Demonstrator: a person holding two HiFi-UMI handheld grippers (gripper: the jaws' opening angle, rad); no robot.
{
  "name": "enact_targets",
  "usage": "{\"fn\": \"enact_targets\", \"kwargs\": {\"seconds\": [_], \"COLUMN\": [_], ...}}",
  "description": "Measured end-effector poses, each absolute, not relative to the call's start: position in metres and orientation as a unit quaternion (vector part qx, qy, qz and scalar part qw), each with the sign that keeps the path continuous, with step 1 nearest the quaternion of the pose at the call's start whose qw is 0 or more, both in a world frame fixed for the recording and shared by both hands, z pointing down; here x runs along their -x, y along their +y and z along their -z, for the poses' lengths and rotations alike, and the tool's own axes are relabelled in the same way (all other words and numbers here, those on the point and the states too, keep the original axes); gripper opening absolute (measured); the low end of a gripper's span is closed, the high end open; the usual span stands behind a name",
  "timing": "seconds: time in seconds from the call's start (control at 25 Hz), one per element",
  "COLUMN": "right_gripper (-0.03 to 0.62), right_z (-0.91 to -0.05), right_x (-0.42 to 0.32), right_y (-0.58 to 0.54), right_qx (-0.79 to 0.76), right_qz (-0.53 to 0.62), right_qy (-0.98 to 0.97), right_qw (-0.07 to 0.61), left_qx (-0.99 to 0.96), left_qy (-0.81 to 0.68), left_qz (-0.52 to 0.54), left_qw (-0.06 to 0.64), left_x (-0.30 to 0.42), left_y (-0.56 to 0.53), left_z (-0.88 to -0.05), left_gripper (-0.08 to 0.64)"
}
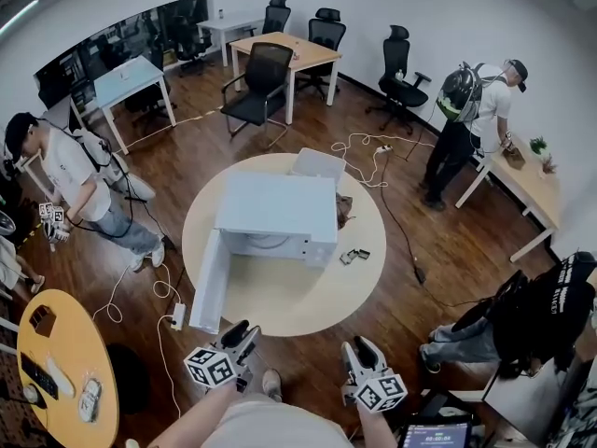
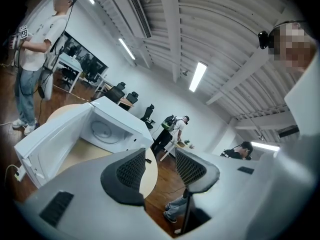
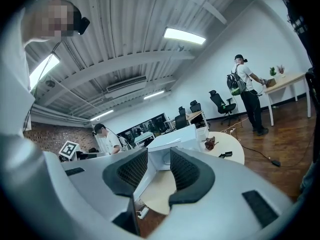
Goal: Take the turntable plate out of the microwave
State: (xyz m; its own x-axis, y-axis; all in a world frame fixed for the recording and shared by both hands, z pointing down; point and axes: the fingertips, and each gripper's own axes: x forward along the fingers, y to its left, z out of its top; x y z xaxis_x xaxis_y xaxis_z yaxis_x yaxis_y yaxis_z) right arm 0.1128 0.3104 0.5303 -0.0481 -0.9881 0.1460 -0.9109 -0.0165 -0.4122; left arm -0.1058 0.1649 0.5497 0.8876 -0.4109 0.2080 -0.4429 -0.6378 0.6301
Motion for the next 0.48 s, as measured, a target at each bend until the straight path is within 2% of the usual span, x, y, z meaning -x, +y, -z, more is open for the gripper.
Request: {"fn": "enact_targets", "kwargs": {"seconds": [0.48], "right_gripper": [0.140], "right_z": [-0.520], "right_x": [-0.097], "right_y": [0.238], "right_qx": [0.688], "right_qz": [0.194], "right_qy": [0.694], "right_qw": [0.088], "left_qx": [-0.912], "left_qy": [-0.213], "left_qz": [-0.013], "left_qw": [0.351], "left_x": [0.110], "left_y": [0.095], "left_z": [-0.544], "left_gripper": [0.196]}}
